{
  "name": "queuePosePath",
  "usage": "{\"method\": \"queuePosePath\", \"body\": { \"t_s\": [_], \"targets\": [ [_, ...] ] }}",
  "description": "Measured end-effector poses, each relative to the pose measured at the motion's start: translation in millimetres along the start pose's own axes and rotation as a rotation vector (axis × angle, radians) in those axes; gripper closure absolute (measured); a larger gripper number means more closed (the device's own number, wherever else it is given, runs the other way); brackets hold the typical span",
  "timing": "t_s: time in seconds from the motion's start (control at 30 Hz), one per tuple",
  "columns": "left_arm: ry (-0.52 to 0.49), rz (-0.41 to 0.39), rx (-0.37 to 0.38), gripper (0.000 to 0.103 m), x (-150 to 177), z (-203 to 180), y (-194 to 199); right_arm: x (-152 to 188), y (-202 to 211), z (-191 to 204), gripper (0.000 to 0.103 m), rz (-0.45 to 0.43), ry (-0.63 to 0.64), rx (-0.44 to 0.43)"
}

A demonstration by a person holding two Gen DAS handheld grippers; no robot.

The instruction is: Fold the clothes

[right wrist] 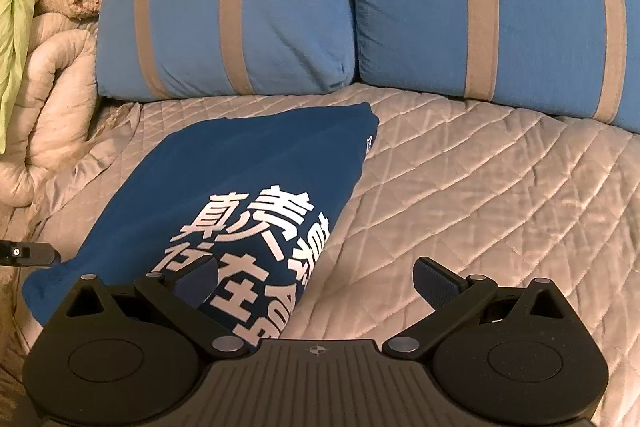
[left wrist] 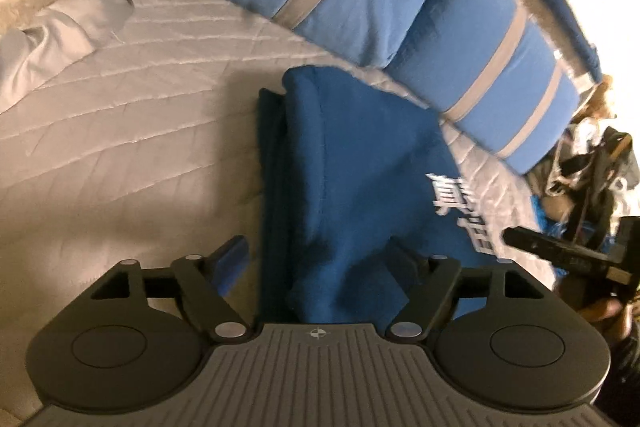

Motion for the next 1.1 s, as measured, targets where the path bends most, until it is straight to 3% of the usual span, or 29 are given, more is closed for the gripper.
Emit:
{"method": "queuePosePath", "body": {
  "t_s": [0.13, 0.27, 0.53, 0.63, 0.7, 0.77, 0.93, 1.1],
  "targets": [
    [0.006, 0.101, -0.033, 0.028, -3.3, 11.0, -21.6, -3.9, -1.7, -2.1, 0.000, 0.000, -0.013, -0.005],
    [0.076, 0.157, 0.068, 0.026, 0.1, 34.0, -28.8, -8.7, 0.7, -9.9, 0.000, 0.001, -0.018, -0.012],
    [0.119, 0.229, 0.220, 0.027, 6.4, 49.5, -34.0, -27.0, -4.5, -32.2, 0.000, 0.020, -0.094, -0.071],
    [0.157, 0.241, 0.290, 0.036, 11.0, 56.5, -39.6, -34.5, -9.9, -33.6, 0.000, 0.018, -0.094, -0.073],
    [0.182, 0.248, 0.336, 0.060, 14.1, 61.3, -43.3, -39.3, -14.1, -33.3, 0.000, 0.016, -0.093, -0.070],
    [0.207, 0.255, 0.382, 0.068, 17.2, 66.0, -47.0, -43.7, -20.5, -27.9, 0.000, 0.012, -0.083, -0.047],
    [0.209, 0.227, 0.426, 0.071, 26.1, 70.4, -48.4, -54.6, -31.8, -13.8, 0.000, -0.012, -0.033, 0.038],
    [0.219, 0.209, 0.444, 0.071, 25.7, 74.0, -44.8, -64.8, -45.6, -6.7, 0.000, -0.013, -0.009, 0.050]
  ]
}}
Point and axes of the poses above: each gripper's, at about its wrist camera, not at the fingertips, and y roughly against the way its jaws point, z to its left, x to its underside, the point moved 1 cm from there along -y, roughly the way its jaws point, and after that the axes turned 11 degrees about z, right-handed, at the moved point
